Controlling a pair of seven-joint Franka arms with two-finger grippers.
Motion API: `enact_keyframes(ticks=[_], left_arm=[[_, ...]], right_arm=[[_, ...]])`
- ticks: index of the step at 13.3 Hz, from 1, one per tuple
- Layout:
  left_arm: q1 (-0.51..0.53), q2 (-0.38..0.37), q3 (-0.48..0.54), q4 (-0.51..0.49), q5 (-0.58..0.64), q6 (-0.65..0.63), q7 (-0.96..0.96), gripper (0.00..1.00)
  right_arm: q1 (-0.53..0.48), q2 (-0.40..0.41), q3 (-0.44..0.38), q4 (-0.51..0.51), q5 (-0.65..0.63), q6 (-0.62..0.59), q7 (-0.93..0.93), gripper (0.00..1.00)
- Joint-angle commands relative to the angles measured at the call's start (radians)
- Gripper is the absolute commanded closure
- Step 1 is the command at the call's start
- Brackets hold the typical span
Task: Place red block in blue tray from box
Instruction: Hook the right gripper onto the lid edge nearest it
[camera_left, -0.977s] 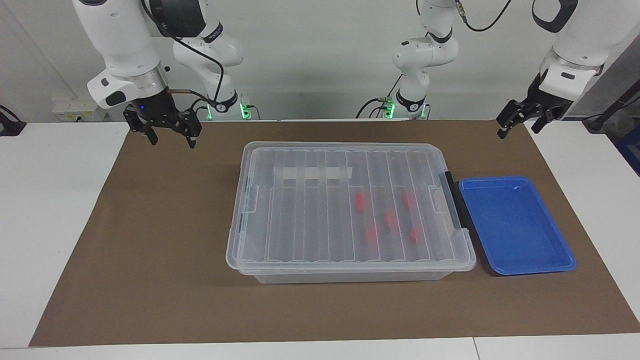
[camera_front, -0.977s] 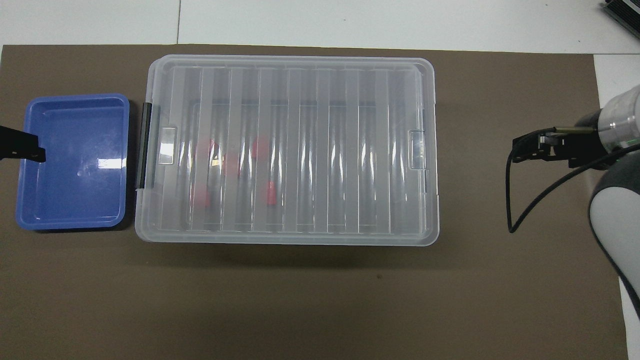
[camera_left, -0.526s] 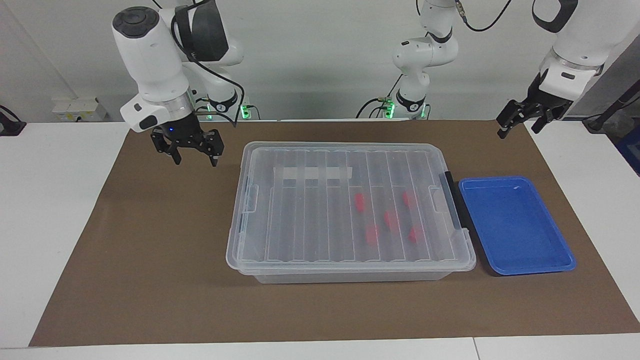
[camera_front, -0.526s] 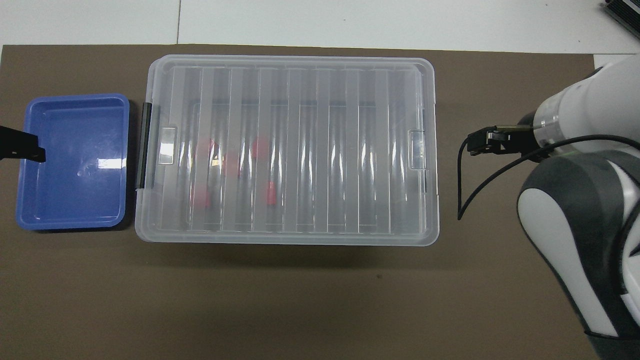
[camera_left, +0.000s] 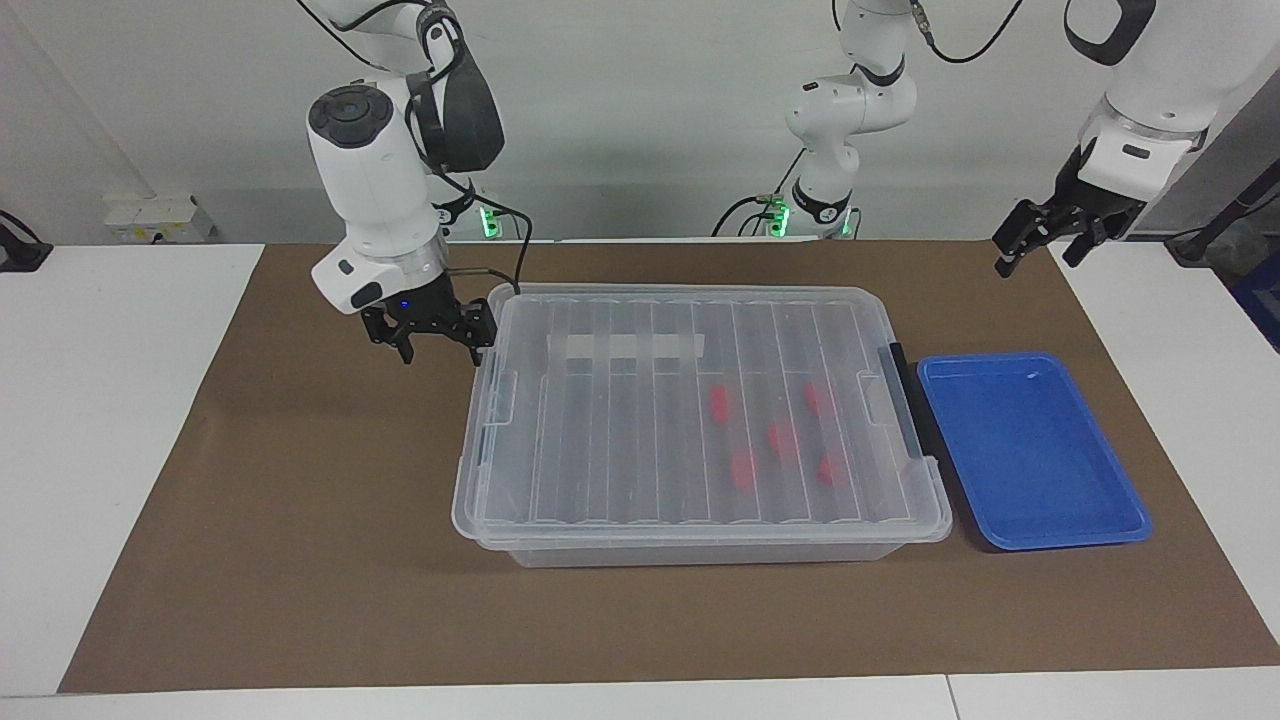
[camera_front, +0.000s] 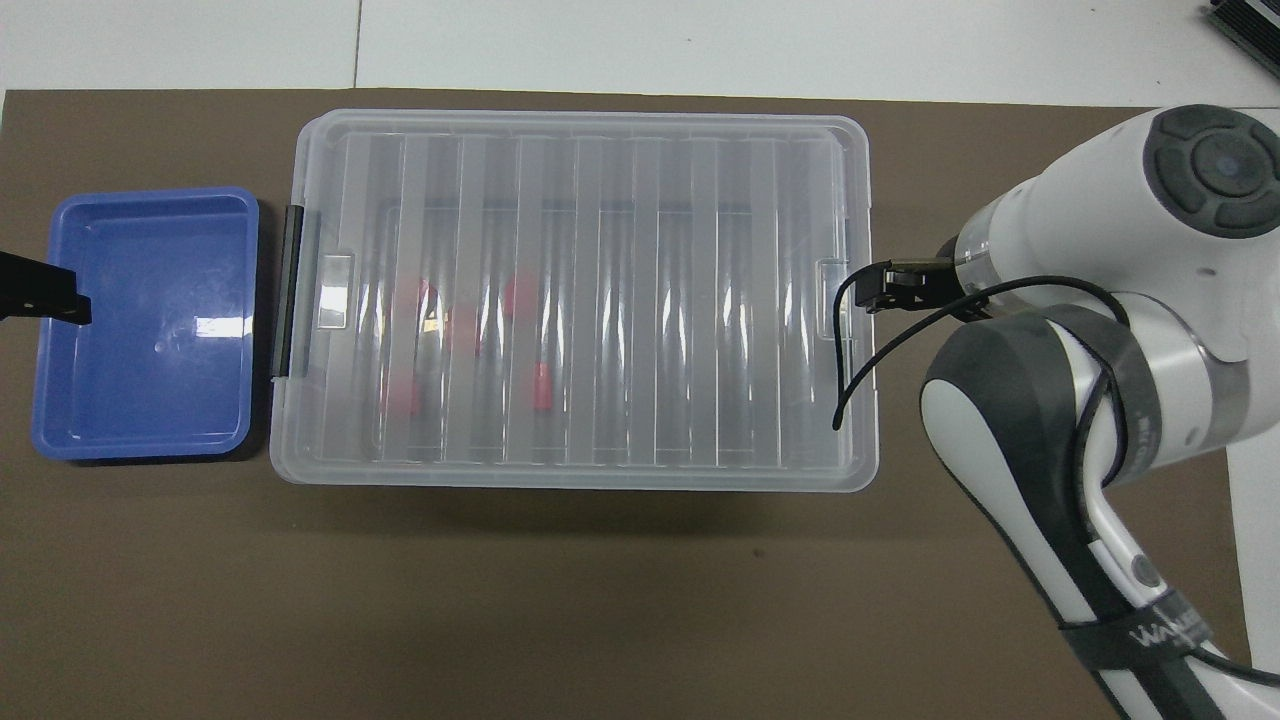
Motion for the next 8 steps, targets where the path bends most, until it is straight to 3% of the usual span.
enact_keyframes(ticks=[1, 8], left_arm=[[0.005, -0.026, 0.002, -0.024, -0.016, -0.008, 0.004, 0.0], [0.005, -0.026, 0.002, -0.024, -0.016, -0.008, 0.004, 0.0]], right_arm=[[-0.002, 0.011, 0.002, -0.009, 0.001, 0.019, 0.013, 0.05], [0.023, 0.005, 0.002, -0.076, 0.001, 0.054, 0.013, 0.05]])
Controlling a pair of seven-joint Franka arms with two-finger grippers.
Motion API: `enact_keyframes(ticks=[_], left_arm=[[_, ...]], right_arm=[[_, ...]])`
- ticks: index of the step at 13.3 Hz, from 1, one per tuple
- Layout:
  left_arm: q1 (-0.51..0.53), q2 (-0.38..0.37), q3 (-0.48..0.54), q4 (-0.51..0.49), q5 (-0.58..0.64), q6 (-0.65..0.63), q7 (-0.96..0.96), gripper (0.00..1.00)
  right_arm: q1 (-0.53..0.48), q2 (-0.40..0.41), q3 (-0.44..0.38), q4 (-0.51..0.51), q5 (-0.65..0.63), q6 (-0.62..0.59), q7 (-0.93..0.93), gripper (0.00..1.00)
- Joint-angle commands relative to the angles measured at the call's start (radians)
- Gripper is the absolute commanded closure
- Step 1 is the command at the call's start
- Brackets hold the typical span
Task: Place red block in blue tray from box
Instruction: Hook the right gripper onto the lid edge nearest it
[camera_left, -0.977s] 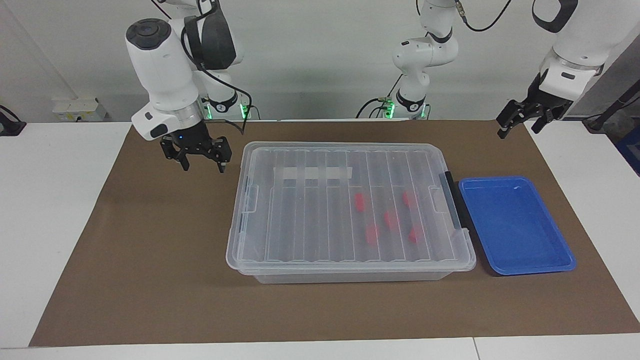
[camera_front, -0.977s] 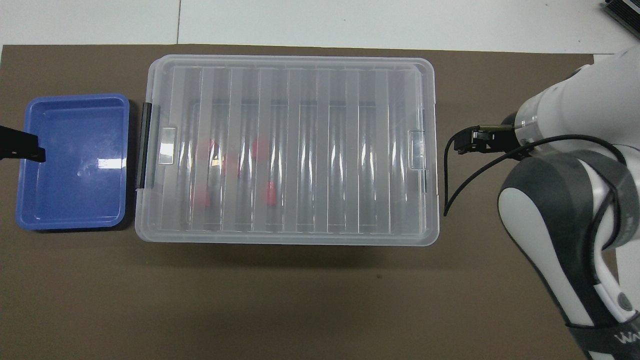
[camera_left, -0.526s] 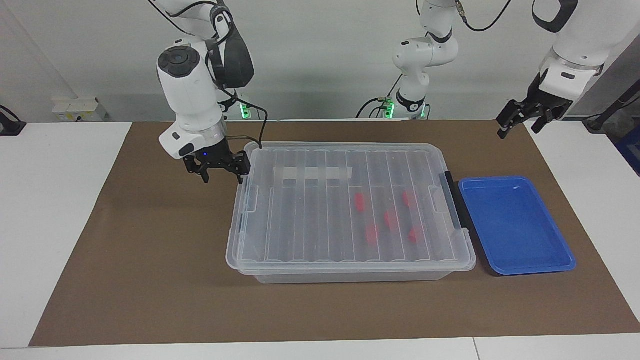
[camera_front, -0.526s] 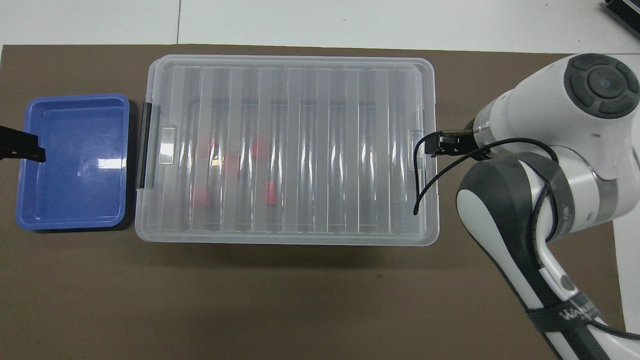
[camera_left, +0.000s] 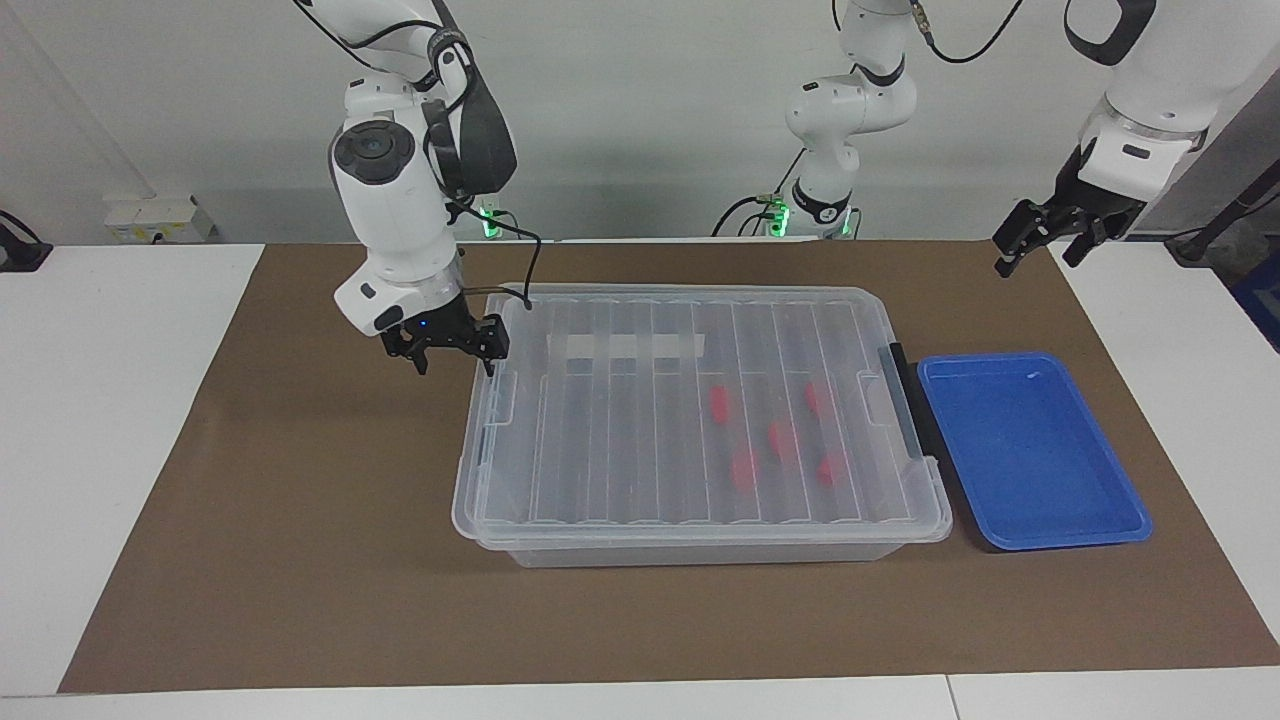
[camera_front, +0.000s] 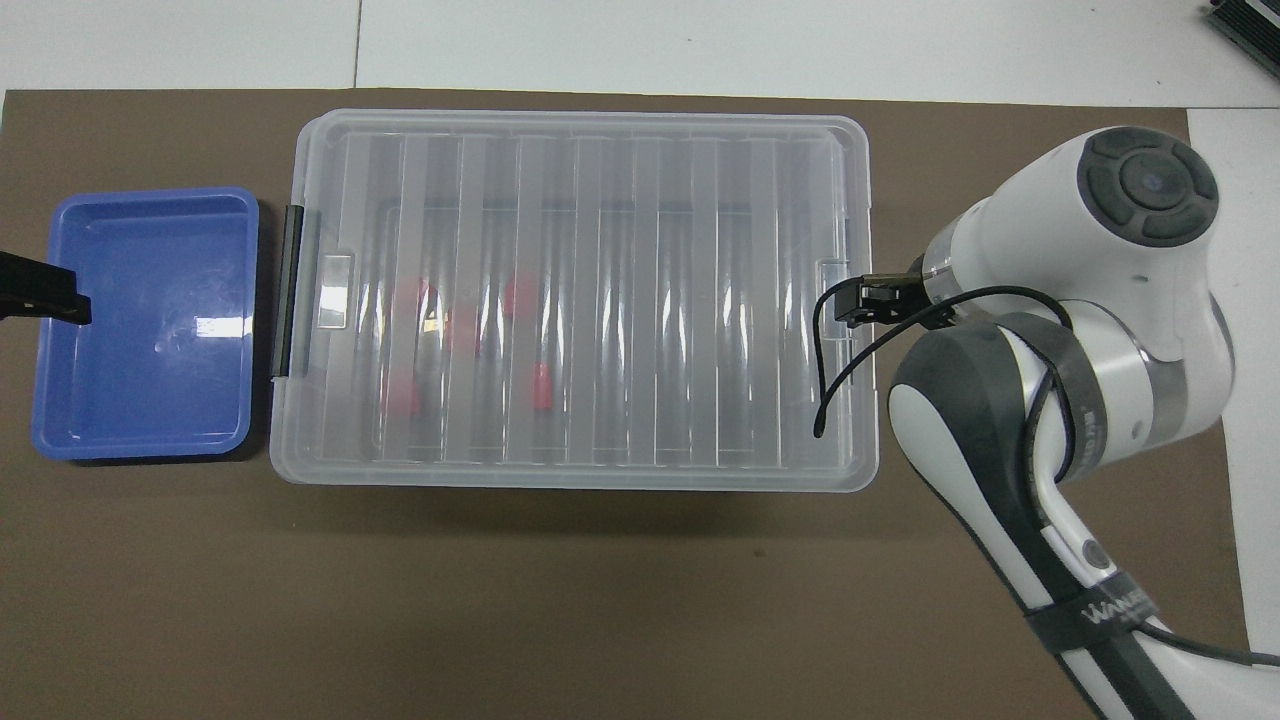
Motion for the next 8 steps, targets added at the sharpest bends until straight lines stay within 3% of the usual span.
enact_keyframes(ticks=[1, 8], left_arm=[[0.005, -0.026, 0.002, -0.024, -0.016, -0.008, 0.004, 0.0], [0.005, -0.026, 0.002, -0.024, -0.016, -0.008, 0.004, 0.0]], right_arm=[[0.005, -0.013, 0.002, -0.032, 0.001, 0.029, 0.013, 0.05], [-0.04, -0.023, 0.001, -0.066, 0.001, 0.019, -0.096, 0.06]])
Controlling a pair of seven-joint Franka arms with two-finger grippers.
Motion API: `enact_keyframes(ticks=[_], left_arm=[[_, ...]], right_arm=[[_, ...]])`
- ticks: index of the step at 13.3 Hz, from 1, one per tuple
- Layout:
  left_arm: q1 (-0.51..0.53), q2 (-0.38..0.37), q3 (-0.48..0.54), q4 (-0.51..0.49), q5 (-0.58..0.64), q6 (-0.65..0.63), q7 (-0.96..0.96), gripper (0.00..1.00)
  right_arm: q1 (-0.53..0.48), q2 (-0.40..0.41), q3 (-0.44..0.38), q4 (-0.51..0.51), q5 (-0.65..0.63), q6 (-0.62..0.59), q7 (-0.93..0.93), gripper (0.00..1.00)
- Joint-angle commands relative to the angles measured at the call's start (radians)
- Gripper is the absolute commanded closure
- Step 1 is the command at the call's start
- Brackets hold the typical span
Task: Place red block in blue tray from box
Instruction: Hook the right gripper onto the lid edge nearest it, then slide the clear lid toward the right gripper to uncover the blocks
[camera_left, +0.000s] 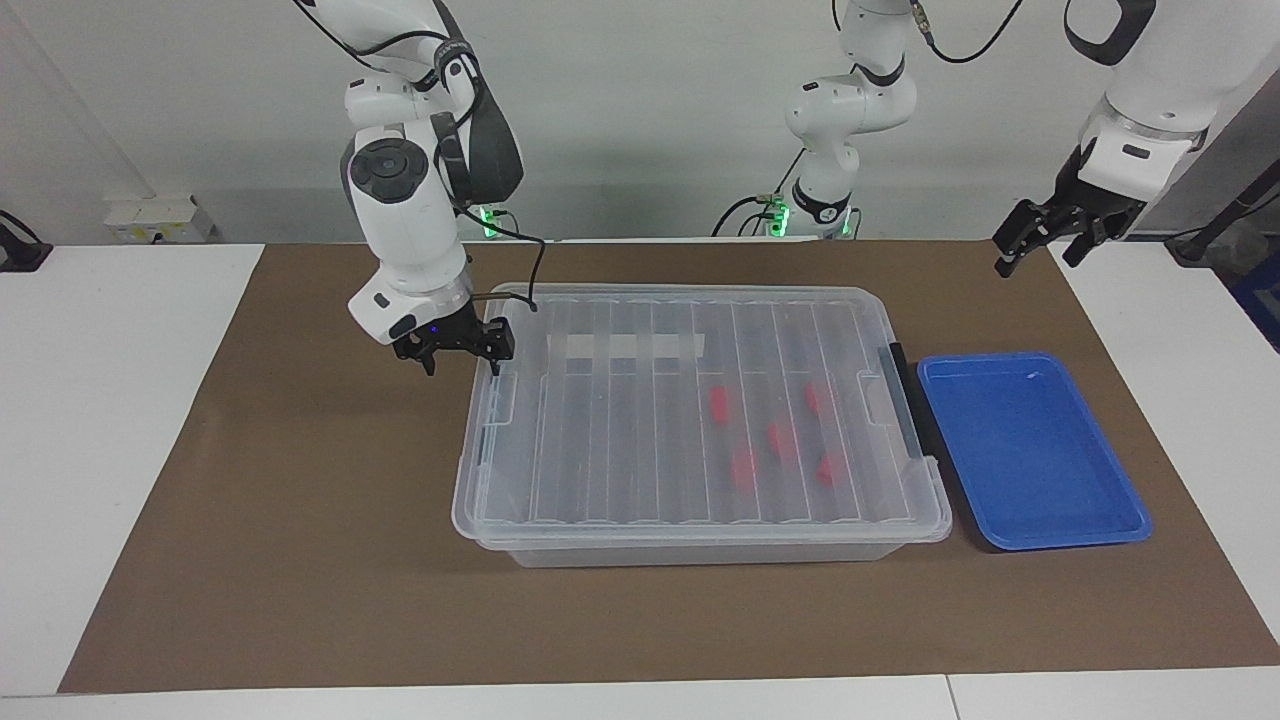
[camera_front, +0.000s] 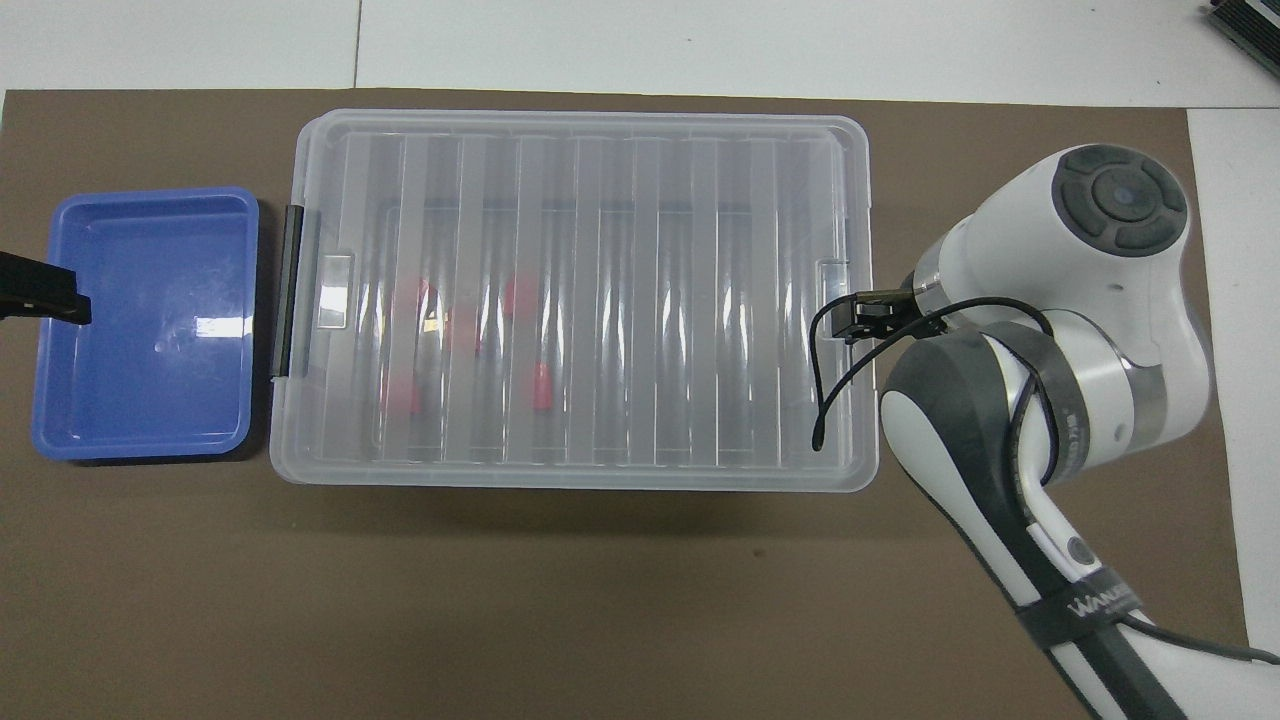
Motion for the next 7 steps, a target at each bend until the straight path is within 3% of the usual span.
enact_keyframes(ticks=[1, 7], left_arm=[[0.005, -0.026, 0.002, -0.024, -0.016, -0.008, 0.004, 0.0], [0.005, -0.026, 0.002, -0.024, -0.016, -0.008, 0.004, 0.0]], right_arm=[[-0.044, -0.023, 0.005, -0.033, 0.0, 0.016, -0.075, 0.06], [-0.153, -0.023, 0.003, -0.027, -0.014, -0.033, -0.345, 0.05]])
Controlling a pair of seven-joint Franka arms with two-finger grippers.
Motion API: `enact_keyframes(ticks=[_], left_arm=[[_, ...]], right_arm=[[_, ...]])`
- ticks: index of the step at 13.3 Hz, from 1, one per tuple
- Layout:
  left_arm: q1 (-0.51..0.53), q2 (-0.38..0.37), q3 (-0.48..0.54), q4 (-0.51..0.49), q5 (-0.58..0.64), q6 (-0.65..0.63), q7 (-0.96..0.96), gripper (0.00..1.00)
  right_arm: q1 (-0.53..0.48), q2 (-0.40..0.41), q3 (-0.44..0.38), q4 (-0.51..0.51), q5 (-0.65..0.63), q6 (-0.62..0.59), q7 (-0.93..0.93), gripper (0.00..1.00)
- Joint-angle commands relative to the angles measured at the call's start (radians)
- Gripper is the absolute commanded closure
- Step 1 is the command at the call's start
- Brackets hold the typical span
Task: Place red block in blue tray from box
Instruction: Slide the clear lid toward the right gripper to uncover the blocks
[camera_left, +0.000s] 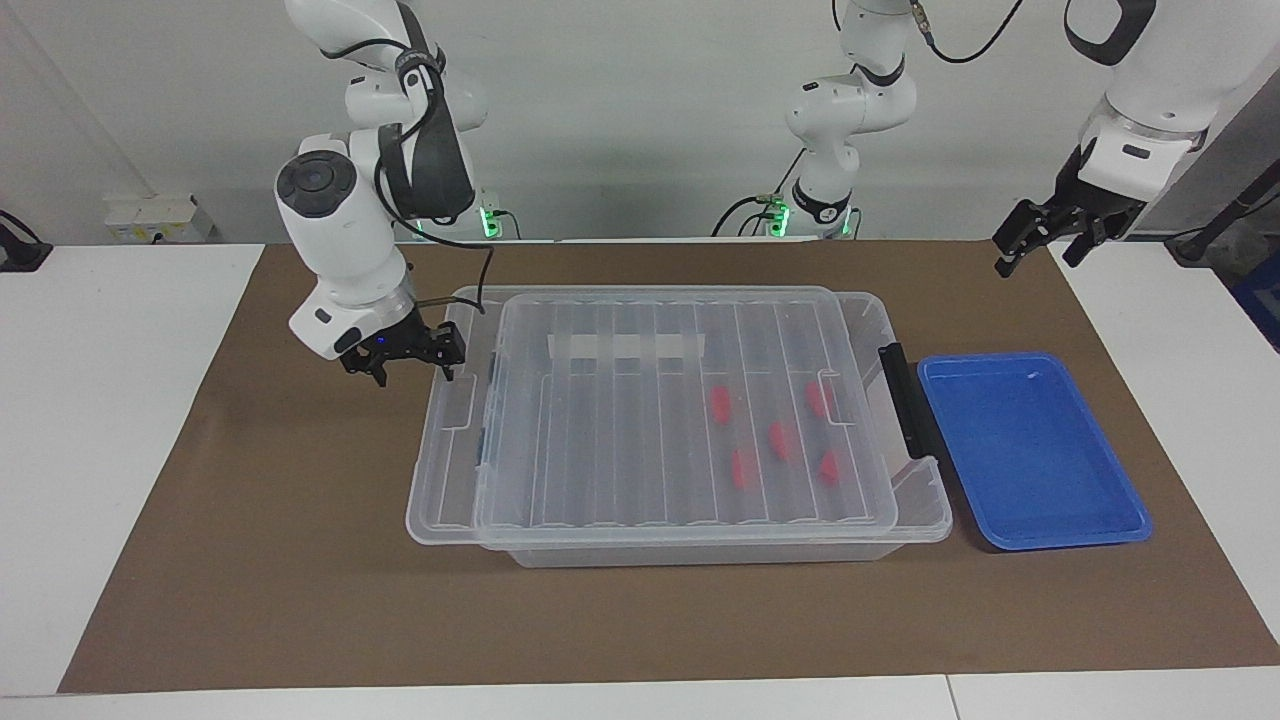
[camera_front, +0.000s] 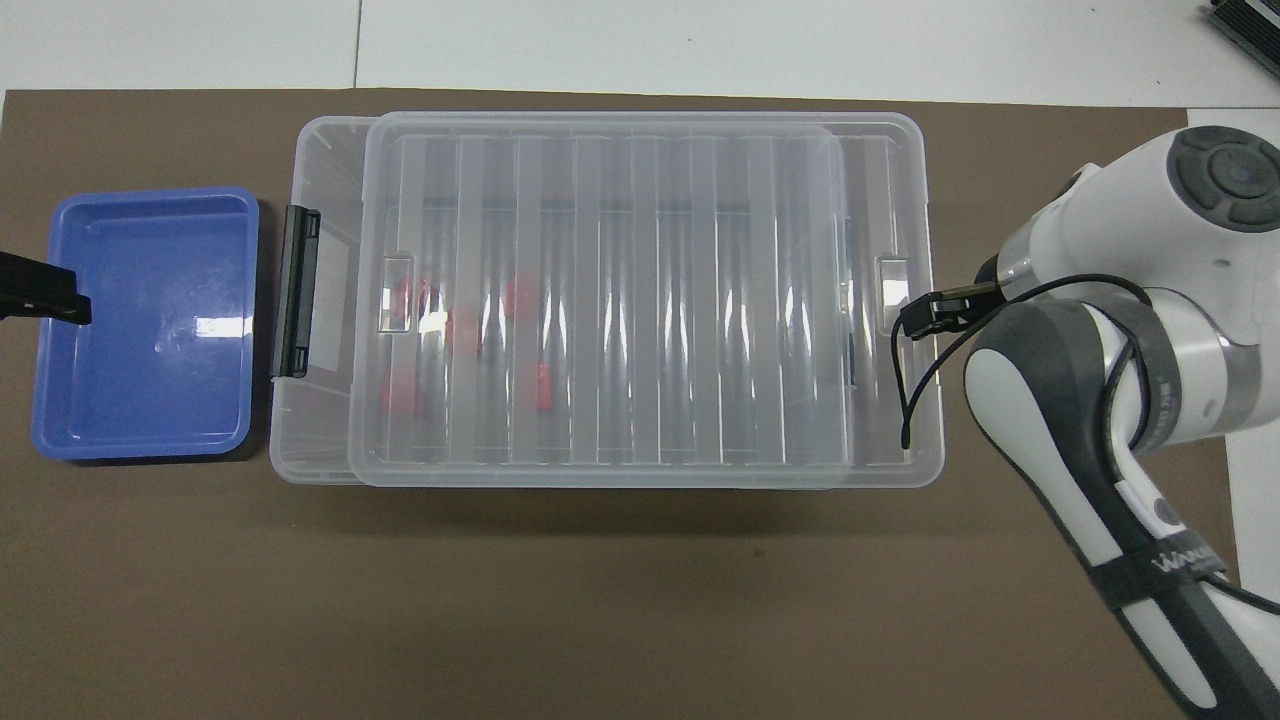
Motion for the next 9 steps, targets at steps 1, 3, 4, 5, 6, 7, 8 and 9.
enact_keyframes(ticks=[1, 3, 4, 5, 6, 7, 8, 9], left_arm=[[0.005, -0.026, 0.002, -0.024, -0.016, -0.008, 0.004, 0.0], [0.005, -0.026, 0.002, -0.024, -0.016, -0.008, 0.004, 0.0], [0.005, -0.026, 0.002, -0.024, -0.016, -0.008, 0.004, 0.0], [0.005, -0.026, 0.002, -0.024, -0.016, -0.009, 0.002, 0.0], [-0.001, -0.026, 0.0, -0.024, -0.016, -0.009, -0.001, 0.0], [-0.006, -0.026, 0.0, -0.024, -0.016, 0.006, -0.01, 0.0], [-0.011, -0.022, 0.0, -0.024, -0.016, 0.036, -0.091, 0.0], [-0.029, -0.022, -0.007, -0.032, -0.016, 0.107, -0.249, 0.0]], right_arm=[[-0.051, -0.022, 0.007, -0.02, -0.013, -0.032, -0.126, 0.04], [-0.08, -0.028, 0.005, -0.02, -0.014, -0.052, -0.22, 0.03], [-0.097, -0.028, 0.005, -0.02, -0.014, -0.056, -0.266, 0.03], [-0.109, -0.028, 0.005, -0.02, -0.016, -0.06, -0.31, 0.03], [-0.12, -0.028, 0.004, -0.02, -0.018, -0.06, -0.355, 0.03], [-0.126, -0.028, 0.004, -0.02, -0.019, -0.058, -0.393, 0.03], [-0.128, -0.028, 0.002, -0.019, -0.034, -0.058, -0.434, 0.03], [-0.137, -0.028, 0.004, -0.017, -0.06, -0.058, -0.474, 0.03]])
